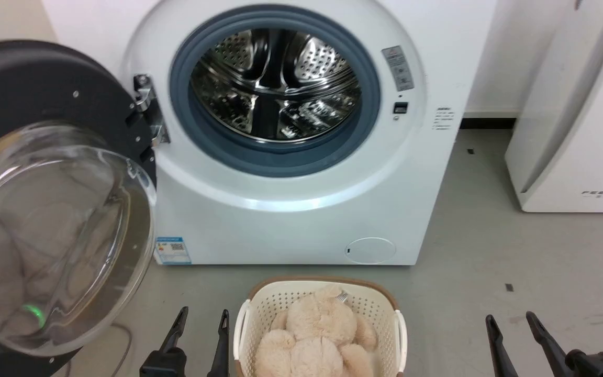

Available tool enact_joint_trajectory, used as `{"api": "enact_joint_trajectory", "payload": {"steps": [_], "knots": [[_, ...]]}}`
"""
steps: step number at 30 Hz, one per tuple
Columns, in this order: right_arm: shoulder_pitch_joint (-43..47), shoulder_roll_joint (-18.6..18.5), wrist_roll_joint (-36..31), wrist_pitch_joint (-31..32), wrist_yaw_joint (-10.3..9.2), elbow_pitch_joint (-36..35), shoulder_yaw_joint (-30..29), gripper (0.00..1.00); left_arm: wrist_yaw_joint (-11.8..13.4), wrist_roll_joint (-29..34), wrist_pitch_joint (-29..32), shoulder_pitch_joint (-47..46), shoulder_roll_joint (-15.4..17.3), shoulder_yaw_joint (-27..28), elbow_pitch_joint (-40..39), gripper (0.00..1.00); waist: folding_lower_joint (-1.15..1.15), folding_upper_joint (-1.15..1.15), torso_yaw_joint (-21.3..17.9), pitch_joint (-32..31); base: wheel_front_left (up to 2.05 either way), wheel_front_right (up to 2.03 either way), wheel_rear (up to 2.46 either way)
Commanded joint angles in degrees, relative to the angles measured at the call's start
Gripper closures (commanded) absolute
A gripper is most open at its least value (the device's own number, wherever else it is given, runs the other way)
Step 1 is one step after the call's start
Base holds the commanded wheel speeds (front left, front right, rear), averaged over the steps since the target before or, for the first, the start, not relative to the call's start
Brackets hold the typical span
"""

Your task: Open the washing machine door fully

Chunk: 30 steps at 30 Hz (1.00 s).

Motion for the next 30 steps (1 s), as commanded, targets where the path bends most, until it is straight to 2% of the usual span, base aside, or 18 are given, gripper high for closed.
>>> {"api": "enact_joint_trajectory", "payload": {"steps": [1, 9, 10, 30], "knots": [[0.72, 0.17, 0.19, -0.01, 0.03, 0.11, 0.13, 0.0, 0.42, -0.13, 0.02, 0.06, 0.02, 0.0, 0.2, 0.0, 0.0, 0.0, -0.86, -0.58, 0.0, 0.0, 0.0], [1.31, 0.17, 0.37, -0.19, 0.03, 0.06, 0.24, 0.0, 1.07, -1.09, -0.11, 1.04, 0.16, 0.45, 0.82, 0.0, 0.0, 0.0, -1.69, -1.35, 0.0, 0.0, 0.0], [0.66, 0.0, 0.11, -0.04, -0.01, -0.01, 0.21, 1.0, 0.94, -1.01, -0.02, 0.59, 0.04, 0.46, 0.68, 1.0, 0.0, 0.0, -1.71, -1.35, 0.0, 0.0, 0.0], [-0.89, 0.0, -0.84, 0.29, -0.01, 0.58, 0.39, 1.0, 0.28, -0.27, 1.36, -0.01, -0.27, 1.63, -0.18, 1.0, 0.0, 0.0, -1.66, -0.98, 0.0, 0.0, 0.0]]}}
